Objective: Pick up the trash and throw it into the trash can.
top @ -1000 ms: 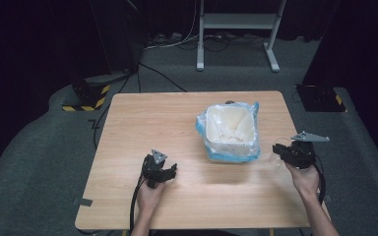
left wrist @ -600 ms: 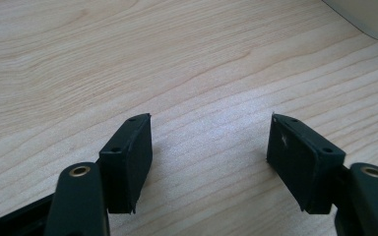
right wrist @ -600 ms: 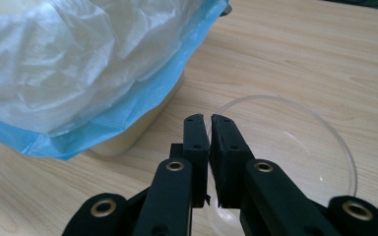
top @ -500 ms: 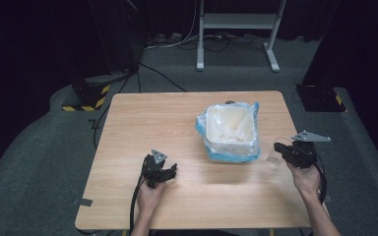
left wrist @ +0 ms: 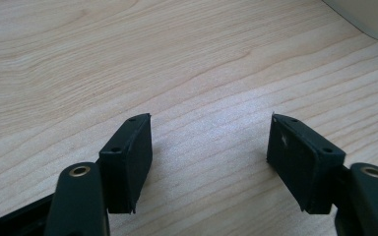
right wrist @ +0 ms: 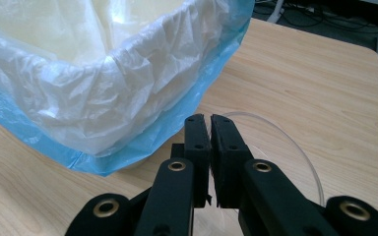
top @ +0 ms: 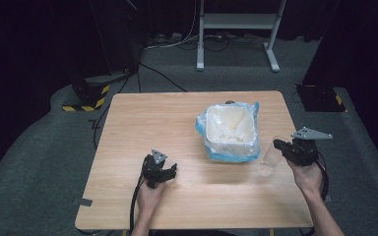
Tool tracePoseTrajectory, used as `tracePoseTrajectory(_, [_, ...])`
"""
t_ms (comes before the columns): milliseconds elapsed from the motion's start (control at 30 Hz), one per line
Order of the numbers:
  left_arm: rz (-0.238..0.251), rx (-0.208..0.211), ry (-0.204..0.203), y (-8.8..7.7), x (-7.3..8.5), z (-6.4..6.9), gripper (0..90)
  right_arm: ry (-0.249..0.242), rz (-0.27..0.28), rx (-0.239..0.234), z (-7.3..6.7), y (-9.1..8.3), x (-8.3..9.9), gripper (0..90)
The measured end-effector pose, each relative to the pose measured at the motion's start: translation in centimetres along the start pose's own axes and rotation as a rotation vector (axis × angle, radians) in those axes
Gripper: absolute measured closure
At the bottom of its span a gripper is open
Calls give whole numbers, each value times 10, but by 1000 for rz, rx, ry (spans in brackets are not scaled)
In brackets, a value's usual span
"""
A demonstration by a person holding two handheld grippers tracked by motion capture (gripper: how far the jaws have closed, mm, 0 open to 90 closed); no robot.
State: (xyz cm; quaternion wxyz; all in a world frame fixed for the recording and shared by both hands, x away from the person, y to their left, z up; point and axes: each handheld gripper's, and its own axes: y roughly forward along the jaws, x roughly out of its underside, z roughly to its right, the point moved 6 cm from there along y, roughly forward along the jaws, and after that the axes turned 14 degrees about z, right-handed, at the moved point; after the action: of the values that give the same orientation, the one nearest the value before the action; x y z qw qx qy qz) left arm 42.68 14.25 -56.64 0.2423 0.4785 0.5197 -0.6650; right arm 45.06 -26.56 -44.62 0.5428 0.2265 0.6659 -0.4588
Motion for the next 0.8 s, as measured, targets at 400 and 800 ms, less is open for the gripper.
tracePoseTrajectory(400, [0, 0, 0, 0, 0, 0, 334, -15, 27, -6, -1, -9, -17, 864])
tracePoseTrajectory(800, [0, 0, 0, 0, 0, 0, 335, -20, 77, -28, -2, -22, -46, 864])
